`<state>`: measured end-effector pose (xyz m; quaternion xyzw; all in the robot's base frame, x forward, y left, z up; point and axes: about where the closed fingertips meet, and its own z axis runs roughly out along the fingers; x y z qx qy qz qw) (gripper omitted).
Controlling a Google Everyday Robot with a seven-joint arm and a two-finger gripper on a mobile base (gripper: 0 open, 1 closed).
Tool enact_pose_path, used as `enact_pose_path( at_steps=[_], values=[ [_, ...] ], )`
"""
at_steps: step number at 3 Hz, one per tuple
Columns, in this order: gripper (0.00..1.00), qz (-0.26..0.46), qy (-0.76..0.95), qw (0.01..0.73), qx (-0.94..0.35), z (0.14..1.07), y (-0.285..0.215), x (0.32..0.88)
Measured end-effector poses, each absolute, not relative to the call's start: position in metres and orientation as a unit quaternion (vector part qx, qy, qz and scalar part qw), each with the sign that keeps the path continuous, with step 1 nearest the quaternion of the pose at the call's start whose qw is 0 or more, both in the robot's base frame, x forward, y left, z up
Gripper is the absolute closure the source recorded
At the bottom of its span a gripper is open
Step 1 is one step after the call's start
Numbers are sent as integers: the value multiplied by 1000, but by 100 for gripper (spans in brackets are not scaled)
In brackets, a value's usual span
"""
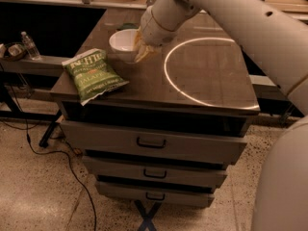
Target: Move white bowl near green jalapeno chip bag
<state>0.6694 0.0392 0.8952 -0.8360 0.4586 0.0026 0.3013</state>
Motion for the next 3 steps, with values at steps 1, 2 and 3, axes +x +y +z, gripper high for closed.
enact_pose_path(
  at_steps=[1,2,3],
  values=[
    [55,13,450,285,-846,880,53,662],
    [32,21,446,278,-850,873,60,655],
    [8,23,449,276,-850,870,60,654]
  ],
)
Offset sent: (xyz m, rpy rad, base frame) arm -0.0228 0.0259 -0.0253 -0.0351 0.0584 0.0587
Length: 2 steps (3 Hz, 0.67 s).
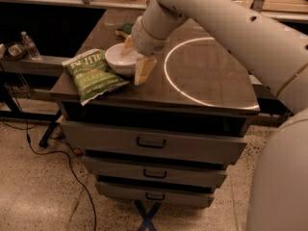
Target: Move white bowl near green jalapeno chip bag
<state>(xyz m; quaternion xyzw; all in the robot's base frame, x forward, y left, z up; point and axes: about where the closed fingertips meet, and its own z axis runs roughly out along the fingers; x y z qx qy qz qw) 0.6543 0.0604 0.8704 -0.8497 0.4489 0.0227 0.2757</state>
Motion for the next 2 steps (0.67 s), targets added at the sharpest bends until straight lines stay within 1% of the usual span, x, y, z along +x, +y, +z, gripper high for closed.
enact_pose_path(
  at_steps=[1,2],
  values=[
    [0,25,475,296,-829,885,38,669],
    [0,22,563,388,-729,952,-66,710]
  ],
)
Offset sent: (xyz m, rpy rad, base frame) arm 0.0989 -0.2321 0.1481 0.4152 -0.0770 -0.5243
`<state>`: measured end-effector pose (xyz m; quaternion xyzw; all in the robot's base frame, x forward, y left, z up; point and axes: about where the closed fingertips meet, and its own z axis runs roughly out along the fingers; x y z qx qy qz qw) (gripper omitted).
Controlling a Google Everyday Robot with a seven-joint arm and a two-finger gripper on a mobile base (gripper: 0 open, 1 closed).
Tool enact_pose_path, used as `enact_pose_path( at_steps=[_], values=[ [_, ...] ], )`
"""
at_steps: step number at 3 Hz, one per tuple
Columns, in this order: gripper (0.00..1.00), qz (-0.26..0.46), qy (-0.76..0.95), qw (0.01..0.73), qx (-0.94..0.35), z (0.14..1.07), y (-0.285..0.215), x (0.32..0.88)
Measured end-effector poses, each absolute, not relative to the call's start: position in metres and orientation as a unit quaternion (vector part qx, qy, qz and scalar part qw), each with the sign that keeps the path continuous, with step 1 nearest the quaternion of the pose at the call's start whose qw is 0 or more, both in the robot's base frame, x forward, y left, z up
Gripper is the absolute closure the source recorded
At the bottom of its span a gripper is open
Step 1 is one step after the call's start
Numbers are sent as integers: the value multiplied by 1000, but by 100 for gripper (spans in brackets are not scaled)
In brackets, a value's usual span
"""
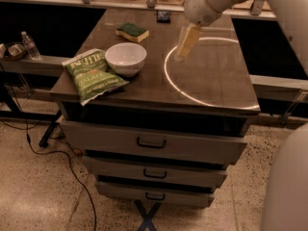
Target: Move white bowl near green jalapeno chip bag
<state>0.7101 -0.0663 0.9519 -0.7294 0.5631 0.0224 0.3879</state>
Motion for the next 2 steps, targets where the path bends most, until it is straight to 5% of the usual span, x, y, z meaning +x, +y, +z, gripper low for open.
enact_pose_path(
  at_steps=[1,2],
  values=[
    [0,0,613,486,-622,1028,-172,725],
    [0,-3,605,485,-631,1031,-163,727]
  ],
)
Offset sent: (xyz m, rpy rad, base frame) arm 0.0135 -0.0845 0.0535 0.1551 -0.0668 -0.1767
